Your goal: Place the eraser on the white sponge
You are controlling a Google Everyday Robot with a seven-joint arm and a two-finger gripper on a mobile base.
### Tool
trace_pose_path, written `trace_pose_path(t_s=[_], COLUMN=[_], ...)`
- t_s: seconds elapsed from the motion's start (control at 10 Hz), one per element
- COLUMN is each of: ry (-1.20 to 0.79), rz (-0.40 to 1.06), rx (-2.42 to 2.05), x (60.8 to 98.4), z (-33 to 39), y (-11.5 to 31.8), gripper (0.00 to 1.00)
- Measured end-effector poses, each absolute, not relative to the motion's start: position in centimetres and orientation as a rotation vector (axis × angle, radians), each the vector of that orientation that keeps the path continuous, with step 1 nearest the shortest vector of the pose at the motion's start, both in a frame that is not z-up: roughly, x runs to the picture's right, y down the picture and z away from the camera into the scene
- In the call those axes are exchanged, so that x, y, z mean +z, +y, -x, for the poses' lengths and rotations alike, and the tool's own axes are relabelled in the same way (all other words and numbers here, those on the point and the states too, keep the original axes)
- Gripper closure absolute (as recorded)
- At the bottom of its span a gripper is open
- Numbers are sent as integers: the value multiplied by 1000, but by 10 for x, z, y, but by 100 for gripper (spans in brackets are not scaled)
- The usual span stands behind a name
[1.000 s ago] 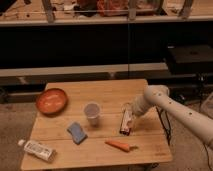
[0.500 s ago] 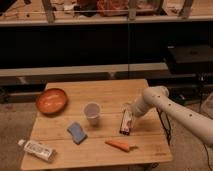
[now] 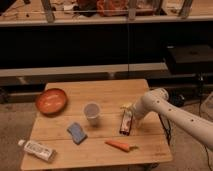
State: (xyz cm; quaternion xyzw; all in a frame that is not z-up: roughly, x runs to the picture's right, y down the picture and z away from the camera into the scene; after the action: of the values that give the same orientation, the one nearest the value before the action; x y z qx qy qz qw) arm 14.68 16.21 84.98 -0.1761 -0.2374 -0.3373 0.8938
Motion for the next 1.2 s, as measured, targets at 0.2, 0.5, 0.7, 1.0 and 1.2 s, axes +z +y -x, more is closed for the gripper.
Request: trace_pose_path(t_s=[0.2, 0.5, 0.7, 1.0, 1.2], ry=[-448, -428, -445, -448, -450], rz=[445, 556, 593, 599, 598], rx=[-831, -920, -918, -911, -911], x=[848, 860, 867, 866, 864], z=[-128, -113, -114, -117, -117], y=[167, 184, 192, 192, 191], gripper=[20, 34, 55, 84, 99])
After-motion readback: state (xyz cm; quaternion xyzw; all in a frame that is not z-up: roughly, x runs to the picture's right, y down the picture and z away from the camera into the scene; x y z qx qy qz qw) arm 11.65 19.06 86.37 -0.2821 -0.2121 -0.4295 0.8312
